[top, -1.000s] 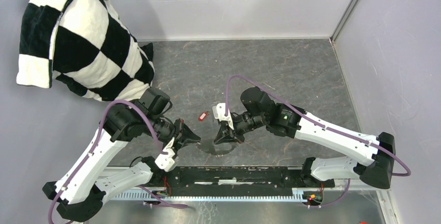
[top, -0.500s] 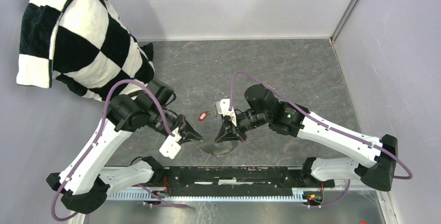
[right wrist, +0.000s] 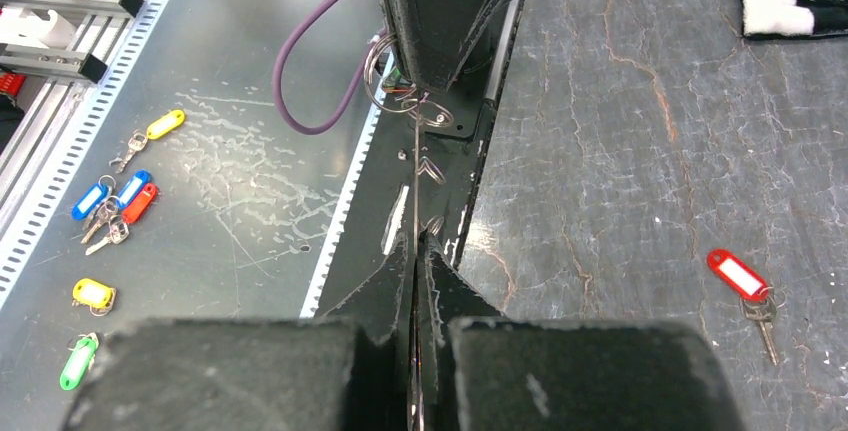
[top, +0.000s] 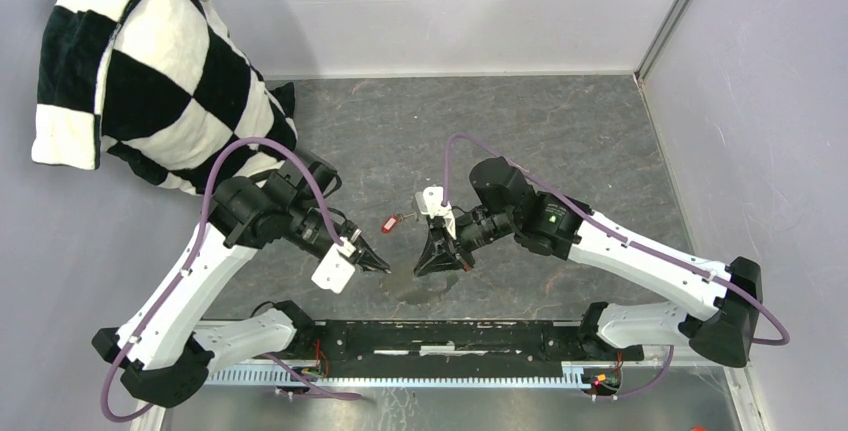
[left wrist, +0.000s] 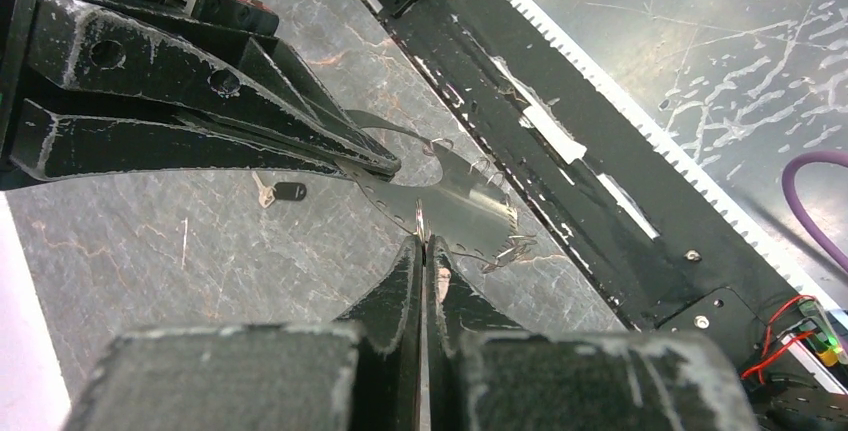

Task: Put the keys on the keyring

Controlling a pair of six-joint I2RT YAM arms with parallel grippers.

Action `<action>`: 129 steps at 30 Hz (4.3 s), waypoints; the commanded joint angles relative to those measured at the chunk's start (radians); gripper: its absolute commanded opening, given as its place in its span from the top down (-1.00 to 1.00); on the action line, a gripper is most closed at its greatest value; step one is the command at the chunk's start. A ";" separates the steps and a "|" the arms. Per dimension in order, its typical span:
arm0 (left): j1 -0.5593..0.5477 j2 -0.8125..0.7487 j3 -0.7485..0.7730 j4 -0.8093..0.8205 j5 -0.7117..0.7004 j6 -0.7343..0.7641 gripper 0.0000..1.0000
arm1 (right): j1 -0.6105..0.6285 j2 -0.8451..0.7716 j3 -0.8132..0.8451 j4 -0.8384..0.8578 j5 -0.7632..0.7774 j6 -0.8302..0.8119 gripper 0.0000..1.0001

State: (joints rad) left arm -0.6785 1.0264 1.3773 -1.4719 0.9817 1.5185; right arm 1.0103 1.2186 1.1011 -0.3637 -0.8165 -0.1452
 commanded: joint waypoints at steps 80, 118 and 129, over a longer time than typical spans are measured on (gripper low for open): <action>-0.003 -0.097 -0.073 0.246 0.022 -0.494 0.52 | -0.036 -0.023 0.045 -0.036 0.031 -0.015 1.00; -0.003 -0.166 -0.219 0.527 -0.067 -0.652 0.54 | -0.036 0.002 0.081 -0.061 0.042 -0.021 0.99; -0.003 -0.203 -0.188 0.434 -0.093 -0.548 0.96 | -0.037 -0.007 0.072 -0.080 0.048 -0.033 0.99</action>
State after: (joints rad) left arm -0.6804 0.8330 1.1553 -0.9958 0.8921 0.9096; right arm 0.9741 1.2251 1.1332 -0.4461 -0.7620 -0.1658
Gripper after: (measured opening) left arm 0.034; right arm 0.010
